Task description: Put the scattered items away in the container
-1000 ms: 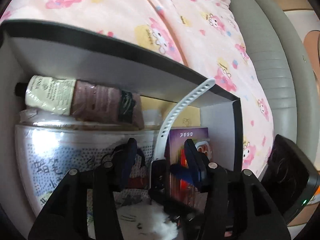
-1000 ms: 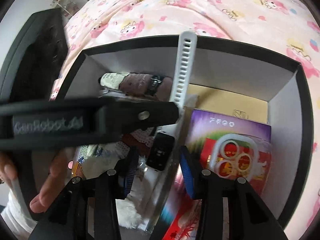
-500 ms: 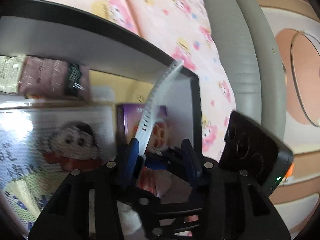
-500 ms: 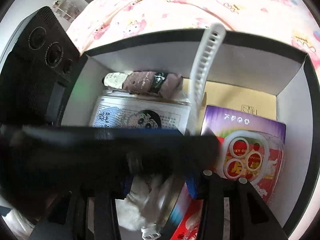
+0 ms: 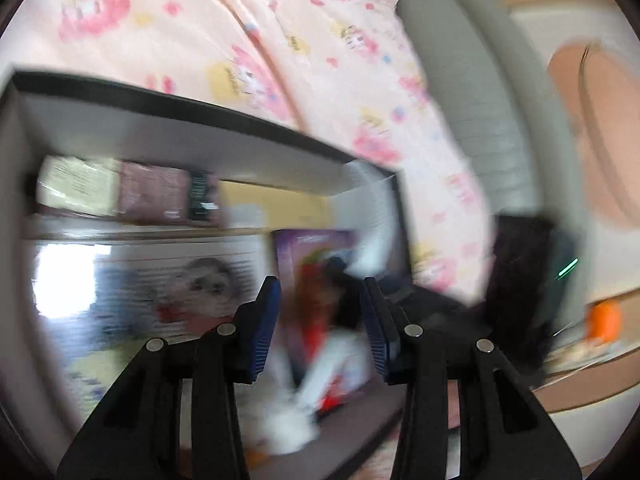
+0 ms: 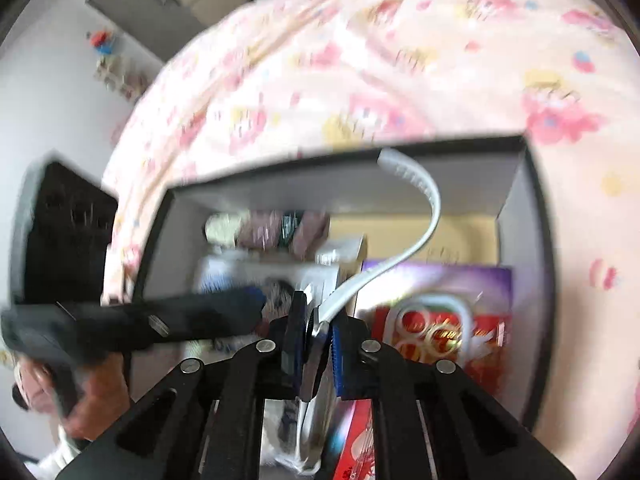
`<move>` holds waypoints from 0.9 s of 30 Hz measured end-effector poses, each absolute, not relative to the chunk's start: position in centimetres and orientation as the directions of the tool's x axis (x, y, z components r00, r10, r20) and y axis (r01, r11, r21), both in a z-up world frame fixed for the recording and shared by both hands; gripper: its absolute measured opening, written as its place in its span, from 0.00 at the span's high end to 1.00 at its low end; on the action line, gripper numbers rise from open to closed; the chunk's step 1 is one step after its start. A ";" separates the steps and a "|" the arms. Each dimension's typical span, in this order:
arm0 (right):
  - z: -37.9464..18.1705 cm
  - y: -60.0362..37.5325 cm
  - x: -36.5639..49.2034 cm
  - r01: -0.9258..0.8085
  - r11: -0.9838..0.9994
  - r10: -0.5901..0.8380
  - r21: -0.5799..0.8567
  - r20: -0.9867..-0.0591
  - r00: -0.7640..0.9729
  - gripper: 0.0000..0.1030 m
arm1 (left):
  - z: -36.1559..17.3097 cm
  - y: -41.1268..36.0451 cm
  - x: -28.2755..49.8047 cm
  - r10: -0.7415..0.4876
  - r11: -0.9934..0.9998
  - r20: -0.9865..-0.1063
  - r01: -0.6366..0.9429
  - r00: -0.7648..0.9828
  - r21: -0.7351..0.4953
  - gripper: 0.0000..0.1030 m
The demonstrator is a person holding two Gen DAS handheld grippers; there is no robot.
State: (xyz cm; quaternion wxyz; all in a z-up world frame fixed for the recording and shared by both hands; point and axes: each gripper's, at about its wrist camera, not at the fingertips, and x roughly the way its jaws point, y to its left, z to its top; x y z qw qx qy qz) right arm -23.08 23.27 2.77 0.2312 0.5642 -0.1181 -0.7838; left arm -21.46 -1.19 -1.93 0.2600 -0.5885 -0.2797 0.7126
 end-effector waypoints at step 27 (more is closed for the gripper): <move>-1.9 18.3 -25.1 0.085 -0.744 -0.650 0.662 -0.689 -0.320 0.87 | 0.7 4.0 -18.7 0.204 -0.908 -0.911 -0.418 -0.359 -0.039 0.86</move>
